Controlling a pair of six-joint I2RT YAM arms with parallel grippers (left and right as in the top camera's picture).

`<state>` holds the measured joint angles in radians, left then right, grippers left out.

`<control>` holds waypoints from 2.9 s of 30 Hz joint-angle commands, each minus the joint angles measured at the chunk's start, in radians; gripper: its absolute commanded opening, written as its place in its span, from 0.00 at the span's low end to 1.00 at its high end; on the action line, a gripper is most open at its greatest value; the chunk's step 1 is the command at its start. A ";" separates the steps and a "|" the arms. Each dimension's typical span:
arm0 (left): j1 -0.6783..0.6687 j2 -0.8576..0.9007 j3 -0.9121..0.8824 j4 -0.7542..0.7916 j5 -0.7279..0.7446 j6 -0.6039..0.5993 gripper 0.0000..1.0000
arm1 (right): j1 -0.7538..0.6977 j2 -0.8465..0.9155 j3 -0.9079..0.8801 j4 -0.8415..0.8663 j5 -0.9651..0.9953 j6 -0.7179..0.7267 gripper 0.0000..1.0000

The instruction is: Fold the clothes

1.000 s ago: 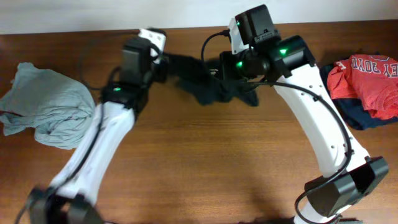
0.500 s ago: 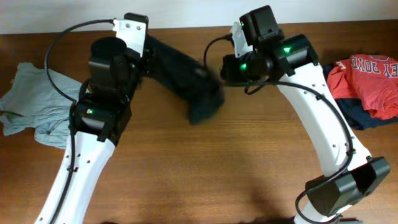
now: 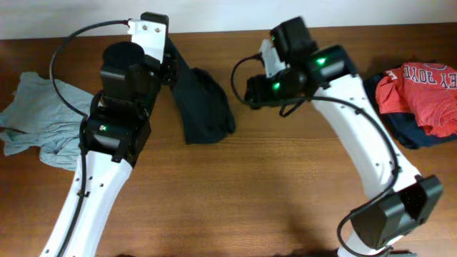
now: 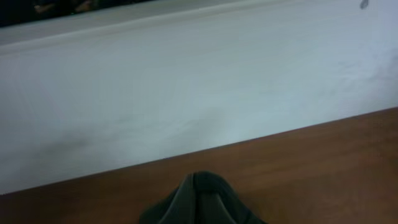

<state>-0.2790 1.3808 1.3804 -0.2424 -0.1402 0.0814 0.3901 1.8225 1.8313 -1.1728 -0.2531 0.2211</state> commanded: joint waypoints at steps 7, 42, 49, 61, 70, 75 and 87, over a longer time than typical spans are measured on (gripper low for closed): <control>0.005 -0.013 0.010 0.025 -0.049 -0.006 0.01 | 0.166 0.003 -0.360 0.316 0.076 0.080 0.66; 0.005 -0.013 0.010 0.000 -0.067 -0.006 0.01 | 0.424 0.187 -0.526 0.937 0.740 0.113 0.47; 0.005 -0.012 0.010 -0.002 -0.067 -0.006 0.01 | 0.358 0.187 -0.526 0.937 0.682 0.113 0.15; 0.005 -0.016 0.013 -0.002 -0.164 -0.006 0.01 | 0.336 -0.021 -0.350 0.604 0.651 0.067 0.04; 0.005 -0.039 0.016 -0.001 -0.163 -0.070 0.01 | 0.161 -0.196 0.062 0.161 0.445 -0.008 0.04; 0.005 -0.048 0.016 -0.003 -0.163 -0.093 0.01 | 0.037 -0.189 0.078 0.107 0.191 -0.034 0.04; 0.005 -0.048 0.016 -0.024 -0.164 -0.093 0.01 | 0.021 -0.059 -0.087 0.194 -0.066 -0.094 0.57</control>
<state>-0.2783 1.3575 1.3804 -0.2703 -0.2890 0.0021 0.4065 1.7370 1.8011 -1.0237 -0.1864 0.1608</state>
